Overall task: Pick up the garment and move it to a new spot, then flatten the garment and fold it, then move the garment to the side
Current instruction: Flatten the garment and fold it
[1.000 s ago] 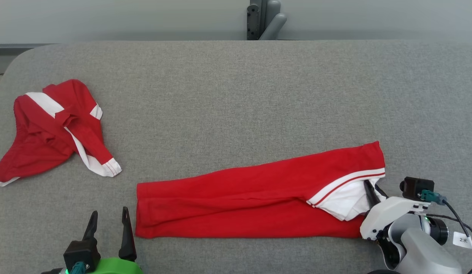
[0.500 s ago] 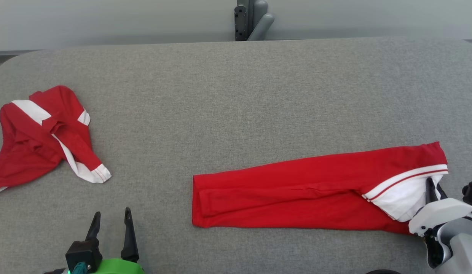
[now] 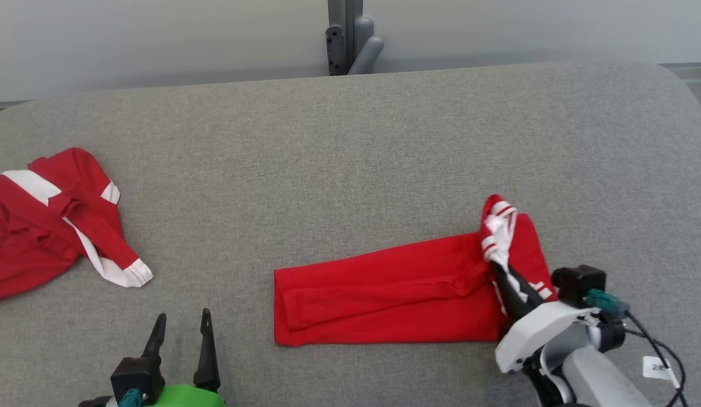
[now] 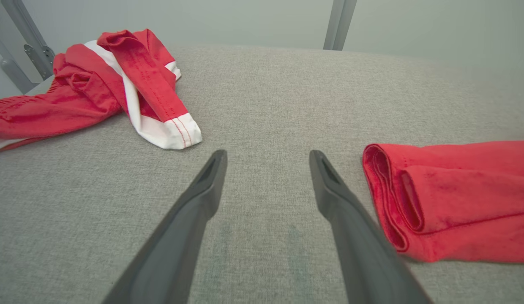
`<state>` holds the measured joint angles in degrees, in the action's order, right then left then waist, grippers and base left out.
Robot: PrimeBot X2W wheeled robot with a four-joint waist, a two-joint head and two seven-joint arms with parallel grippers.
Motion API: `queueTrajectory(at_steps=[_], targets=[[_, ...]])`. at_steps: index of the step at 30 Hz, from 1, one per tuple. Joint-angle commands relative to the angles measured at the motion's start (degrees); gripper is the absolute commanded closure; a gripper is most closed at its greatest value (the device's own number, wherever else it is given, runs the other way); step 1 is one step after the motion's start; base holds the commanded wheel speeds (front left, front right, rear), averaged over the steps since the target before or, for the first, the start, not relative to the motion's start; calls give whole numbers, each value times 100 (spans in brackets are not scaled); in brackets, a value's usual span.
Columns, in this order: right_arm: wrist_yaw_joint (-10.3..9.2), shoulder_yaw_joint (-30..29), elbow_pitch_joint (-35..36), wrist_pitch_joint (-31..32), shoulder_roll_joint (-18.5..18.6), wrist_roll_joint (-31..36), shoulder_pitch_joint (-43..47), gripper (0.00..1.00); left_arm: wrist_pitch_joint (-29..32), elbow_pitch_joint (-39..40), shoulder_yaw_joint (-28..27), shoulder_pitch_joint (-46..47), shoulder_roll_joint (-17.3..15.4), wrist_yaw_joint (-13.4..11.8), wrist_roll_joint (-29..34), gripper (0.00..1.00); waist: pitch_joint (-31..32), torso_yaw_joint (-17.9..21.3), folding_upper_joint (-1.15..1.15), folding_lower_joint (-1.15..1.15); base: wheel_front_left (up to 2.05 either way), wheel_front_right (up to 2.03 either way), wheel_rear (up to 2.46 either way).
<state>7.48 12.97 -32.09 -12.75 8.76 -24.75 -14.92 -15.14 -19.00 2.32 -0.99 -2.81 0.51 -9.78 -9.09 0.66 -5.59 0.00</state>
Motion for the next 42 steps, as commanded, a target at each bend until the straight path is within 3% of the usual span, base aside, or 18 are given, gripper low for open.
queueTrajectory(at_steps=[1,6,11,21,27,29,30,35,42], targets=[[0,348,197,119,-12,-197,127,100,3,-9,48,-29,-19,29,24,0,6,-41,0,0,0,0,0],[0,1264,460,346,-89,-510,72,100,3,-28,174,33,-19,29,-30,0,-28,-266,0,0,0,0,0],[1,1862,283,312,-259,-660,-256,100,3,11,279,129,-19,36,-14,0,-89,-653,0,0,0,0,0],[1,2474,-506,61,-492,-947,-949,100,3,-28,448,89,-18,53,16,0,-179,-1421,0,0,0,0,0],[1,2677,-805,-74,-549,-1118,-1180,99,3,-20,443,83,-18,43,20,0,-216,-1570,0,0,0,0,0],[1,2721,-865,-125,-561,-1221,-1236,20,3,-14,437,91,-18,25,13,0,-219,-1579,0,0,0,0,0],[1,2730,-867,-159,-569,-1257,-1265,0,3,-9,430,92,-18,9,6,0,-217,-1567,0,0,0,0,0],[0,2506,-753,-234,-566,-1315,-1337,0,3,15,359,109,-18,-30,-4,0,-177,-1354,0,0,0,0,0],[1,1223,-82,-229,-310,-736,-907,0,3,70,248,110,-19,-54,-8,0,-123,-944,0,0,0,0,0]])
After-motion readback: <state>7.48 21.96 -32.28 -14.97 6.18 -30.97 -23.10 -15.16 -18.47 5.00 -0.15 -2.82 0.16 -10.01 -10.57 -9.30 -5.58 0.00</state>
